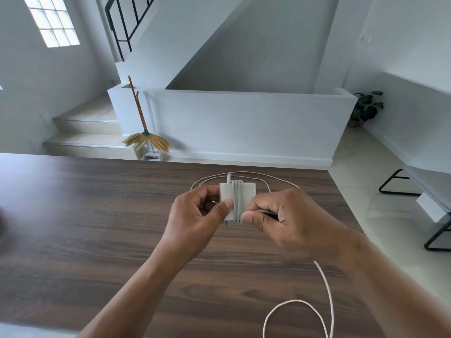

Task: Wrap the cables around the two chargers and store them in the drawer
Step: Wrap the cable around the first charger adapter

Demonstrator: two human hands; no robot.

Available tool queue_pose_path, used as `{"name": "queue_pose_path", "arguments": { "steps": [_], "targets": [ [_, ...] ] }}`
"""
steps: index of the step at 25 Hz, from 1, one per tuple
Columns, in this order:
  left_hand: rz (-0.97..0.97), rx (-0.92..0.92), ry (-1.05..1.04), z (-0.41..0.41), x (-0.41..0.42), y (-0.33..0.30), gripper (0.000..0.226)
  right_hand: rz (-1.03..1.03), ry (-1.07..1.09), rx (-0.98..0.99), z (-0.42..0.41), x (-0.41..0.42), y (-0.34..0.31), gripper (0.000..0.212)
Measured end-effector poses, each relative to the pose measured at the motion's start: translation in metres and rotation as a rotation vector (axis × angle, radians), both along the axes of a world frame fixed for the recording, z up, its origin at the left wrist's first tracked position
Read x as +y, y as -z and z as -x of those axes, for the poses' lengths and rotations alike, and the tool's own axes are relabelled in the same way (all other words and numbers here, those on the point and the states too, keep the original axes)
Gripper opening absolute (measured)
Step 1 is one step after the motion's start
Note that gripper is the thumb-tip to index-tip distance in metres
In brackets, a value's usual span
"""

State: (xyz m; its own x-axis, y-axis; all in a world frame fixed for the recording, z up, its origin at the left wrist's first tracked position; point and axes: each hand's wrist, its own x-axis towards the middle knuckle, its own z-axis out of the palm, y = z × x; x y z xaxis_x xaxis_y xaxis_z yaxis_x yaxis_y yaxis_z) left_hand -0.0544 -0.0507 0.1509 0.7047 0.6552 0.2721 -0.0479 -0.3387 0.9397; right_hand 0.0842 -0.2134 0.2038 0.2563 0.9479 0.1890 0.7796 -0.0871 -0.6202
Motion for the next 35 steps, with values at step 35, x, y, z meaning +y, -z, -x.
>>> {"name": "queue_pose_path", "arguments": {
  "steps": [35],
  "targets": [
    [0.305,-0.213,0.036,-0.001,-0.007,-0.015,0.022,-0.077,-0.016,0.122,0.002,-0.001,0.029,0.034]
  ]
}}
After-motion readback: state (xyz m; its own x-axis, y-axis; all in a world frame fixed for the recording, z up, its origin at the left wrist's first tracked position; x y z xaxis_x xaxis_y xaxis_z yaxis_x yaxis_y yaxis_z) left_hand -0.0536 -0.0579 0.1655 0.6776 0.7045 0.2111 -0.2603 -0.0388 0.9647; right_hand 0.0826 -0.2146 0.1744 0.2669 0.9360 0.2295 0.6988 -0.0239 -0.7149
